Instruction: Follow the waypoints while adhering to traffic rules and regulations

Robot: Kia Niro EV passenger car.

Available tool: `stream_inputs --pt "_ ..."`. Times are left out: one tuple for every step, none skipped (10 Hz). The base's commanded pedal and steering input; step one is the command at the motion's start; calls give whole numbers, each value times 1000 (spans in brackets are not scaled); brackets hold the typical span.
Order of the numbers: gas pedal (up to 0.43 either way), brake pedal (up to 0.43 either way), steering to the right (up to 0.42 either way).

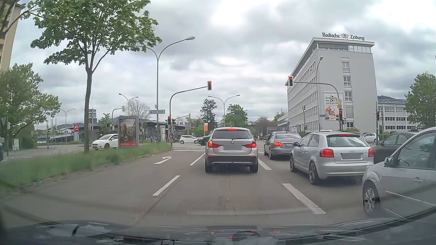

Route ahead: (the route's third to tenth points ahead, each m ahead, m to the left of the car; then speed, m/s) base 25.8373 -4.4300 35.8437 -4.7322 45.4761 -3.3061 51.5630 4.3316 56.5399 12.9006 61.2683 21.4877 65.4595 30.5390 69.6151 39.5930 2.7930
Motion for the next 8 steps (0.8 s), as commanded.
stream_inputs --pt "0 159 0" --pt "0 159 1" --pt "0 159 3" --pt "0 152 4" --pt "0 159 4" --pt "0 159 2" --pt "0 159 2" --pt "0 159 3"
